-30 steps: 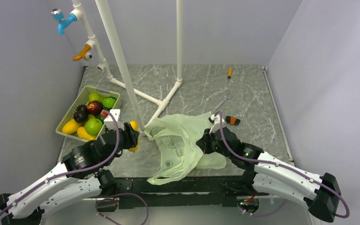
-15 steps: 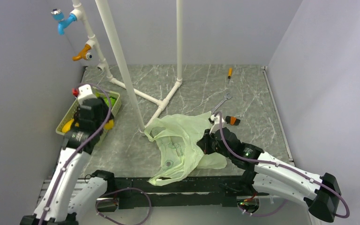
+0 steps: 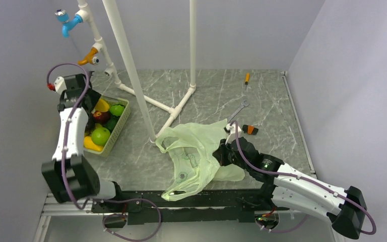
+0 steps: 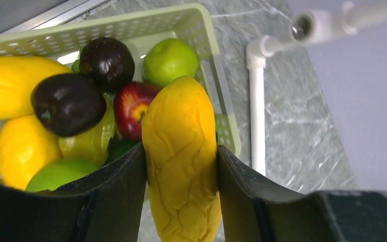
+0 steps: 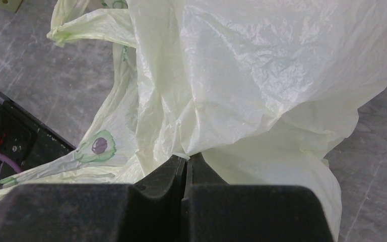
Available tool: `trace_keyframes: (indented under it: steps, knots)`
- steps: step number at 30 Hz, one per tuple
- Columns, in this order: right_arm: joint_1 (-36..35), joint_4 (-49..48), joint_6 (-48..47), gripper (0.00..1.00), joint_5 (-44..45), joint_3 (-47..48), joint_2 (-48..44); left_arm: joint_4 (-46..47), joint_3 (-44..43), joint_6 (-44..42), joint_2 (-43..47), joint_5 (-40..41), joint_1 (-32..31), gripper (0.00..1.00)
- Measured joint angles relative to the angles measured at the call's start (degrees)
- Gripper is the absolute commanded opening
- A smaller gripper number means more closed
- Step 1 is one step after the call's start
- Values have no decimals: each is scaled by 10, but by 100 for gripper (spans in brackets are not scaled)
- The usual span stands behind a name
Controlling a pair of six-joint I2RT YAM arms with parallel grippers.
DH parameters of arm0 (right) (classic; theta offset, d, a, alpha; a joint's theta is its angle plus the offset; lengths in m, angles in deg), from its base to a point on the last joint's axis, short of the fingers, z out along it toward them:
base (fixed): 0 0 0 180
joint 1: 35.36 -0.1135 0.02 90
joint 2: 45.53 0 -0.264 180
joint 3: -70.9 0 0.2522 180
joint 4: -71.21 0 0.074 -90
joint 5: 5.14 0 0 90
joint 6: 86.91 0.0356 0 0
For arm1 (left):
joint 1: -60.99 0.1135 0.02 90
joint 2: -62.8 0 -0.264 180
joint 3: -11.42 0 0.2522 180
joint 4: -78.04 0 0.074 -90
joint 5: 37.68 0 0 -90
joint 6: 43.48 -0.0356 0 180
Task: Take the fake fruits out of the plastic bag
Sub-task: Place the fake fruit in the bin.
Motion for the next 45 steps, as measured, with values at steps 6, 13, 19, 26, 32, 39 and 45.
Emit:
trace_keyframes:
  steps: [6,13,19,26,32,39,45]
  knots:
    - [0,10,-6,0,6,0,-5,43,-61,9,-157,-95,85,0]
    - [0,14,-6,0,5,14,19,111,-52,13,-226,-190,121,18]
    - [0,18,-5,0,5,41,34,139,-47,34,-247,-234,123,50]
    - [0,18,-2,0,3,53,36,138,-47,51,-255,-247,133,79]
    - [0,25,4,0,3,56,36,118,-45,57,-248,-232,135,91]
    - [0,43,5,0,7,61,31,85,-27,58,-190,-210,135,92]
    - [13,66,-10,0,43,105,48,57,-10,43,-107,-176,116,99]
